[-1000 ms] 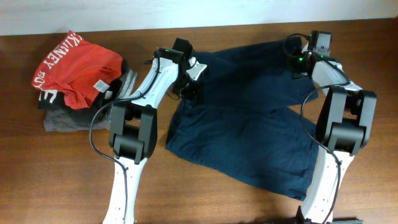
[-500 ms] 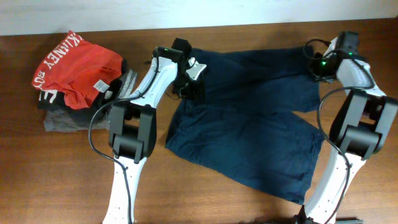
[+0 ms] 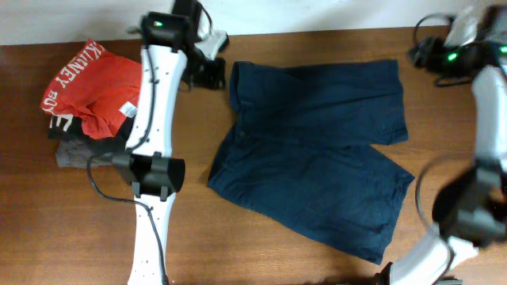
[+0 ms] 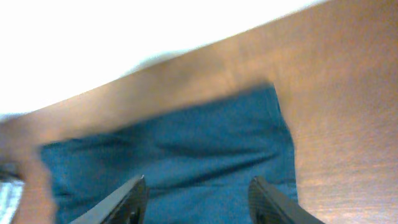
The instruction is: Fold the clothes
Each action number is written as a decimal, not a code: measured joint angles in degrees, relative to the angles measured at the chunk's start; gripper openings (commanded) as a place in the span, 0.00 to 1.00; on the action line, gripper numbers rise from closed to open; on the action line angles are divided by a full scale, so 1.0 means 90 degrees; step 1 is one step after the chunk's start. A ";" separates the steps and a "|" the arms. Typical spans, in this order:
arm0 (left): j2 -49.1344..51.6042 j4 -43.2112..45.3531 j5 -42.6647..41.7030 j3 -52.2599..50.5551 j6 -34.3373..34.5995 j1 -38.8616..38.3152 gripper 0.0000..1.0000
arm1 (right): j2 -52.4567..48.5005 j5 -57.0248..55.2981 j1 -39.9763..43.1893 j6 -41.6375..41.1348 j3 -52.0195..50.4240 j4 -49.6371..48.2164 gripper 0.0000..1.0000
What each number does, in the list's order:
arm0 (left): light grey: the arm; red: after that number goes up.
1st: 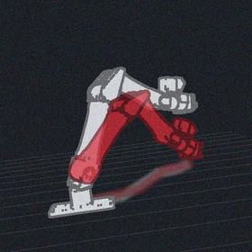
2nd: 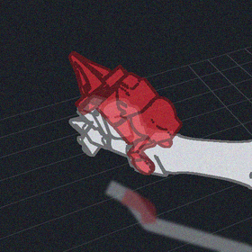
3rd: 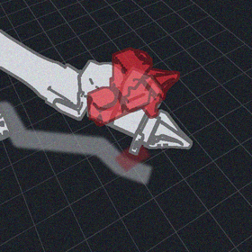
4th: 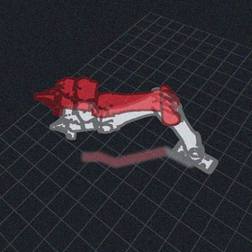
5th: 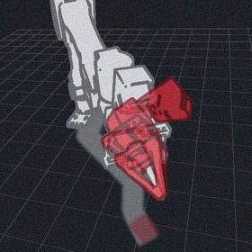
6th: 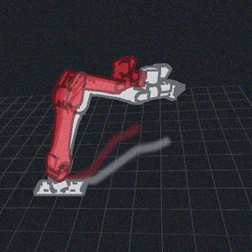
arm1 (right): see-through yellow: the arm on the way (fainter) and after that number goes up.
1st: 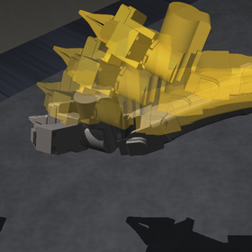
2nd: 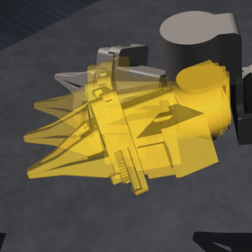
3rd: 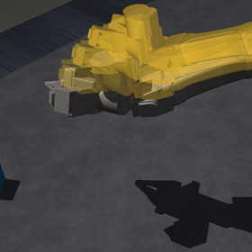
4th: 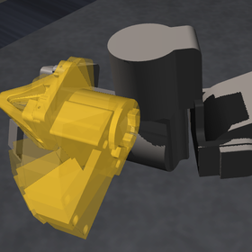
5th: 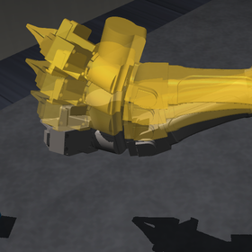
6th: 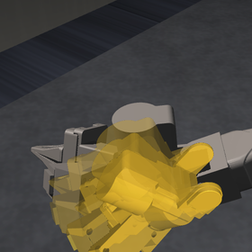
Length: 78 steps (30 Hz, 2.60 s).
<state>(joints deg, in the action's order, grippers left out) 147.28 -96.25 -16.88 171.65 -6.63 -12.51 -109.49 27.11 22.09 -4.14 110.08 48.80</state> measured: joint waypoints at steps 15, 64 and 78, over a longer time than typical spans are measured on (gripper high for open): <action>-0.3415 -0.0022 0.0855 -0.0359 0.0002 0.0136 0.39 | 0.2939 -0.0002 0.0000 0.0036 0.0194 0.2331 0.68; -0.4425 0.5277 -0.0850 -1.1997 0.0189 -0.0066 0.01 | 0.2625 -0.1156 -0.0012 -0.0857 -0.6105 0.2501 0.63; -0.4694 0.5566 0.0010 -1.1774 0.0634 0.0265 0.01 | 0.2630 -0.0845 -0.0032 -0.1562 -0.7334 0.2297 0.54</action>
<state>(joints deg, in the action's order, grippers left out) 105.03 -46.15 -16.80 65.69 -0.93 -10.13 -85.82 19.51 21.80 -18.20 44.07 69.47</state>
